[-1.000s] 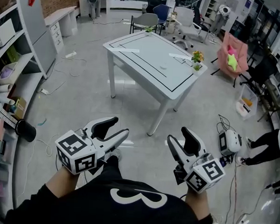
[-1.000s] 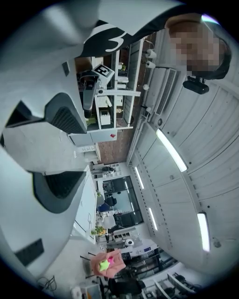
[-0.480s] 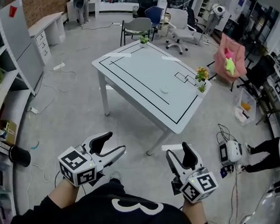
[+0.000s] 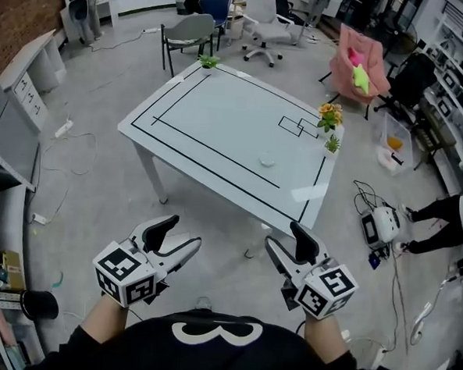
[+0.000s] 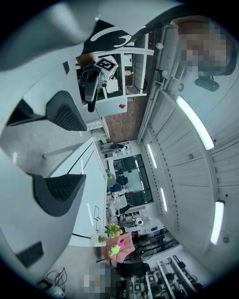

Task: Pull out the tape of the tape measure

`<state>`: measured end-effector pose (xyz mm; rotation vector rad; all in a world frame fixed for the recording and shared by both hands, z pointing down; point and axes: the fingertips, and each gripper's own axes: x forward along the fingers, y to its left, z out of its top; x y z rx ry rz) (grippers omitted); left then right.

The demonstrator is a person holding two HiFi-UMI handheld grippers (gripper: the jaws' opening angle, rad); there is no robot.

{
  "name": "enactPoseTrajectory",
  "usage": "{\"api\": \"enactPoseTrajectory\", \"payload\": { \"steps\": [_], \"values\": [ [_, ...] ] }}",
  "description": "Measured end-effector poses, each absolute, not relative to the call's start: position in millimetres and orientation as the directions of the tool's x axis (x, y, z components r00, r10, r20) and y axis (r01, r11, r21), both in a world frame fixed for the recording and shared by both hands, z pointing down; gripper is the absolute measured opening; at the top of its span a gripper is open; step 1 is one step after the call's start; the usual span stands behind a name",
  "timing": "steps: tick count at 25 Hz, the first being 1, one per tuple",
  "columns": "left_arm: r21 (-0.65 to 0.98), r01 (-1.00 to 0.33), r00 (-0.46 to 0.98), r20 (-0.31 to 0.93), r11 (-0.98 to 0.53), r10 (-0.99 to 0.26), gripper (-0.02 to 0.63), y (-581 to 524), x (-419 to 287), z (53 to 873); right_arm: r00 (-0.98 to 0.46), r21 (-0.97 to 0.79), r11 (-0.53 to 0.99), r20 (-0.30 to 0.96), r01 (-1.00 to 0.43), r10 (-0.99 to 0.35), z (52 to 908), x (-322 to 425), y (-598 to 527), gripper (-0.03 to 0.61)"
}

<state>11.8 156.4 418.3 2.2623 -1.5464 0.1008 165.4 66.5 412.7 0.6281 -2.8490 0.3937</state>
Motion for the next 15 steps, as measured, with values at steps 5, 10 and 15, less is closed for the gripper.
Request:
{"api": "enactPoseTrajectory", "payload": {
  "steps": [5,10,15],
  "values": [
    [0.288,-0.884,0.446,0.285,-0.368,-0.848,0.262,114.5,1.7,426.9,-0.853,-0.204,0.841,0.284,-0.501,-0.439,429.4,158.1,34.9,0.270],
    [0.292,-0.864,0.489,0.290,-0.411,-0.823,0.262,70.7,-2.5,436.2,-0.827,-0.204,0.813,0.289,-0.545,-0.482,443.4,155.5,-2.5,0.270],
    [0.311,-0.848,0.516,0.306,-0.429,-0.800,0.262,27.1,-13.5,444.2,-0.815,-0.212,0.798,0.291,-0.565,-0.500,451.2,138.4,-48.3,0.270]
  ]
}}
